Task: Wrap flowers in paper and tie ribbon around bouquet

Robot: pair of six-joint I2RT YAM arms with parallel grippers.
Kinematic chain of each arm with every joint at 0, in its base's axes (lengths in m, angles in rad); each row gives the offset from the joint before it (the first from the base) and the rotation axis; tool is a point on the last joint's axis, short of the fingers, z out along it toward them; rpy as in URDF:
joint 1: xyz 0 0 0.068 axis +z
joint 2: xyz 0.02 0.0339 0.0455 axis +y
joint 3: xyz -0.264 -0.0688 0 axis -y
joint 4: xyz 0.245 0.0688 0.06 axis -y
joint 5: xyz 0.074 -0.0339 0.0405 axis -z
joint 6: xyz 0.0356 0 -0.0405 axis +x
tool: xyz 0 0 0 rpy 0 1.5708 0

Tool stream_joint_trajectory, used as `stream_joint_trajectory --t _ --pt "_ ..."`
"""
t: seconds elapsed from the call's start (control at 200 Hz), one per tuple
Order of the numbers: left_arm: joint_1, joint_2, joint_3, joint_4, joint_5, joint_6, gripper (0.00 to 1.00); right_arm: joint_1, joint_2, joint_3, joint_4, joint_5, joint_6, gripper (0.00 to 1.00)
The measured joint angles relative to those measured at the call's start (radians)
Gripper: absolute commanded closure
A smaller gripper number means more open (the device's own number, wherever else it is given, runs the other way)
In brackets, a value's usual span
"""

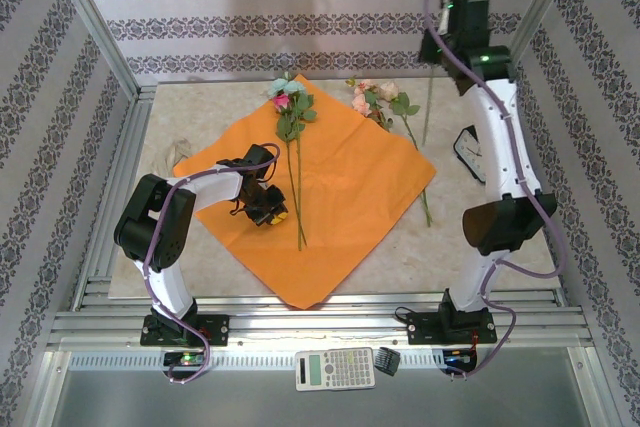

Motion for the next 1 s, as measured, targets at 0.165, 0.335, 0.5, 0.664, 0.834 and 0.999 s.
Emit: stream_joint_trajectory --t 0.165,0.335,0.5,0.664,0.834,0.999 --pt "0.000 0.000 0.000 0.000 0.000 0.000 0.88 0.195 0.000 -0.280 0.084 -0.138 0.087 1.00" --pt "0.001 0.000 0.000 0.000 0.000 0.000 0.88 0.304 0.135 -0.425 0.144 -0.266 0.221 1.00" --pt "0.003 0.000 0.000 0.000 -0.001 0.000 0.89 0.348 0.282 -0.427 0.188 -0.338 0.317 1.00" --pt "0.003 0.000 0.000 0.000 -0.001 0.000 0.89 0.370 0.382 -0.382 0.183 -0.374 0.367 1.00" --pt "0.003 0.000 0.000 0.000 -0.001 0.000 0.88 0.368 0.451 -0.287 0.138 -0.404 0.383 0.57" --pt "0.003 0.000 0.000 0.000 -0.001 0.000 0.88 0.349 0.431 -0.228 0.064 -0.392 0.319 0.47"
